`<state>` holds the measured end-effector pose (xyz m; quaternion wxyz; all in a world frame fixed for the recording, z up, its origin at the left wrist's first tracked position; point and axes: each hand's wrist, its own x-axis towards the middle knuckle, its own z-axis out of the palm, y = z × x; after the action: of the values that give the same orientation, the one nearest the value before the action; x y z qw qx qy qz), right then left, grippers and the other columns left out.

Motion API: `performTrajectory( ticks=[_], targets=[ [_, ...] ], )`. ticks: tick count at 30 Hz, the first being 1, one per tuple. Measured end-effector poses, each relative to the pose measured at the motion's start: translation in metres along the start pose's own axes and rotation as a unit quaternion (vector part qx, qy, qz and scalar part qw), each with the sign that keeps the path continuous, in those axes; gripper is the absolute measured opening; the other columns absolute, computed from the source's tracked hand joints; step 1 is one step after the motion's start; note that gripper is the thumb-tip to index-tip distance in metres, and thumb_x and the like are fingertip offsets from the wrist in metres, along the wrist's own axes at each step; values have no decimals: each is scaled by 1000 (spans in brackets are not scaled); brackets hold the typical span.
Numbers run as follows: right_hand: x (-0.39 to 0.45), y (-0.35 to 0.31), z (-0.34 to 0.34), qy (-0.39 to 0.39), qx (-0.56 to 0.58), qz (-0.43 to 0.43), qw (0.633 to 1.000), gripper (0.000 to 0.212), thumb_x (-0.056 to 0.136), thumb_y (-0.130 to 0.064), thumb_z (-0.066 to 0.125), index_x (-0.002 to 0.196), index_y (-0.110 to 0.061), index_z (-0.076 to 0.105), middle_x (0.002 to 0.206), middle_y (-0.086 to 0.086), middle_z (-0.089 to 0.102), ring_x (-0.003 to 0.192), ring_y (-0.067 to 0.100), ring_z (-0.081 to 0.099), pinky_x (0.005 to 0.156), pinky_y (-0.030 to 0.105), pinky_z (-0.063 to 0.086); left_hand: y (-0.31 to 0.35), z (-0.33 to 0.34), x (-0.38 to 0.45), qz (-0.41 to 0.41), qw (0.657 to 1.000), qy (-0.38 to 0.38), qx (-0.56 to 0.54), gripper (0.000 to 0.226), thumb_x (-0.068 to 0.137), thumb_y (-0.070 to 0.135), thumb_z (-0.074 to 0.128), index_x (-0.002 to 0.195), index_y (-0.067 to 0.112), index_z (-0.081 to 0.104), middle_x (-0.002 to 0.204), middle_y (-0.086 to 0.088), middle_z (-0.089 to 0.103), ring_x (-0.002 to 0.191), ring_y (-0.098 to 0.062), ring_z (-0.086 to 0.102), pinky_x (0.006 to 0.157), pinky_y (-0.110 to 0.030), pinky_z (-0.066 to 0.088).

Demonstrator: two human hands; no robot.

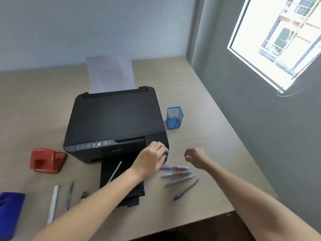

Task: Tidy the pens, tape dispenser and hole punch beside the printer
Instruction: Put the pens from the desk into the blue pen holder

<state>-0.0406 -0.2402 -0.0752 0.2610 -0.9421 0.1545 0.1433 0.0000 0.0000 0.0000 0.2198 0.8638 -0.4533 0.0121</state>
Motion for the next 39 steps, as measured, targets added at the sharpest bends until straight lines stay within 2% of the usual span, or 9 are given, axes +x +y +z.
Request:
performTrajectory(
  ticks=[4, 11, 15, 20, 24, 28, 31, 36, 39],
  targets=[
    [0, 1, 41, -64, -24, -22, 997, 21, 83, -25, 67, 97, -10, 68, 106, 17, 65, 100, 32, 60, 82, 32, 47, 8, 52, -10, -99, 972, -209, 29, 21, 98, 23, 46, 110, 13, 61, 111, -4, 60, 103, -24, 61, 86, -37, 52],
    [11, 33, 36, -57, -86, -72, 992, 27, 98, -25, 45, 106, -1, 55, 112, 21, 54, 108, 35, 50, 90, 42, 45, 8, 108, 7, -200, 926, -309, 85, 27, 95, 19, 54, 120, 9, 49, 124, -11, 51, 114, -31, 56, 86, -42, 51],
    [10, 65, 1, -27, 23, -17, 999, 15, 96, -18, 46, 90, -5, 51, 88, 21, 61, 84, 37, 57, 70, 42, 46, 13, 122, 17, -186, 912, -346, 120, 28, 92, 5, 56, 119, 8, 47, 124, -11, 53, 117, -29, 54, 90, -39, 51],
    [35, 69, -68, 164, 136, 34, 977, 7, 91, -5, 53, 86, -6, 58, 73, 15, 68, 65, 33, 63, 55, 19, 41, 42, 75, 59, -207, 951, -223, 46, 12, 95, 4, 52, 105, 10, 48, 107, -12, 64, 98, -35, 66, 74, -44, 55],
    [81, 40, -106, 224, 180, 13, 958, 5, 88, -7, 55, 86, -7, 59, 71, 11, 65, 67, 34, 61, 63, 35, 47, 27, 9, 136, -225, 969, -68, 76, 4, 96, 5, 52, 99, 7, 53, 99, -15, 67, 89, -38, 68, 62, -41, 50],
    [131, 10, -110, 194, 169, -1, 966, 10, 88, -9, 57, 91, -2, 64, 88, 20, 71, 85, 36, 63, 76, 42, 51, -8, -15, 215, -312, 940, -108, 84, 12, 86, -7, 59, 97, -2, 60, 101, -21, 65, 96, -40, 65, 64, -36, 42],
    [157, -6, -105, 171, 148, -13, 974, 14, 88, -9, 58, 96, -2, 66, 96, 21, 73, 94, 37, 64, 82, 42, 52, -22, -2, 244, -330, 929, -155, 67, 11, 85, -2, 66, 80, 1, 57, 79, -13, 57, 99, -36, 65, 66, -33, 42],
    [152, -4, -90, 156, 181, -17, 971, 32, 89, -6, 50, 120, -12, 55, 92, 7, 75, 86, 29, 61, 75, 32, 48, -28, 25, 245, -303, 930, -187, 90, 21, 87, -2, 63, 108, 0, 59, 111, -18, 63, 103, -35, 63, 69, -34, 43],
    [116, 13, -64, 151, 186, -36, 970, 35, 87, -6, 53, 120, -17, 51, 83, 1, 68, 76, 23, 59, 71, 29, 46, -15, 21, 215, -214, 963, -115, 114, 19, 90, -1, 59, 108, 4, 58, 112, -14, 60, 104, -32, 60, 73, -35, 49]
  ],
)
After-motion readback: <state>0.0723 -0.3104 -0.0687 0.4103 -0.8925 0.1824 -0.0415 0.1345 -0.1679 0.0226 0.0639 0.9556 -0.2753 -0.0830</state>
